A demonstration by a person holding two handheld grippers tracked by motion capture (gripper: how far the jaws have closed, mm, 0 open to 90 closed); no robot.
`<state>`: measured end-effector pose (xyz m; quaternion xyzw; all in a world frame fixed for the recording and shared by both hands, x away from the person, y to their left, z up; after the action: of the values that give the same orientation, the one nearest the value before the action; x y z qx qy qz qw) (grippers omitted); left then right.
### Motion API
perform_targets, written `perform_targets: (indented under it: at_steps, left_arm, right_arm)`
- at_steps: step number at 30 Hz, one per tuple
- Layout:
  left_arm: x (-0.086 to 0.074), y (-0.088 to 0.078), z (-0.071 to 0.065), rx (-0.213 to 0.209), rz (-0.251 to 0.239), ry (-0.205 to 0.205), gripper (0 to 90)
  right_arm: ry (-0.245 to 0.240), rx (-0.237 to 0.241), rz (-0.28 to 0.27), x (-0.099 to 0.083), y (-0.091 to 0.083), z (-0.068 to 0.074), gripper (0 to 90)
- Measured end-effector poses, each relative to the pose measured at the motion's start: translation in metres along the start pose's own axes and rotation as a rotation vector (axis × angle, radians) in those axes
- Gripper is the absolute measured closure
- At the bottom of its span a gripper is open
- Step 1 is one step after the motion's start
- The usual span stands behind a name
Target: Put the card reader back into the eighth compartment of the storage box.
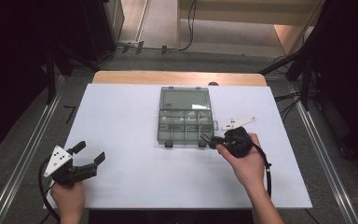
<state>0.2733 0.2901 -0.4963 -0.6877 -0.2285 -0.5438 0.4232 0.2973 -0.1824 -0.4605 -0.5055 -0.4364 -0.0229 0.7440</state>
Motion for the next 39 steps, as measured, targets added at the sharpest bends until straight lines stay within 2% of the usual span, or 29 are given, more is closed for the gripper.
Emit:
perform_targets:
  at_steps: [7, 13, 39]
  left_arm:
    - [0.000, 0.000, 0.000, -0.024, -0.002, -0.006, 8.4]
    - [0.000, 0.001, 0.001, -0.007, 0.004, -0.013, 8.6]
    - [0.000, 0.002, -0.001, -0.003, 0.008, 0.005, 8.6]
  right_arm:
    - [0.006, -0.007, -0.005, 0.005, -0.001, -0.005, 71.0]
    - [0.009, -0.011, -0.010, 0.010, -0.001, -0.009, 71.0]
    - [0.033, -0.040, 0.002, 0.020, 0.017, -0.024, 71.0]
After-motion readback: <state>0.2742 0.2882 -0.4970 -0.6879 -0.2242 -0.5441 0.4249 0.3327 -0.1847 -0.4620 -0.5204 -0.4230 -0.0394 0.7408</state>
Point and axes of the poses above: each handheld gripper's, and its own axes: y roughly forward along the jaws, x roughly out of its top, z roughly to its left, the point moved 3 cm from there along y, roughly forward along the jaws, and after that the axes turned 2 degrees about -x, right-handed, at the moved point
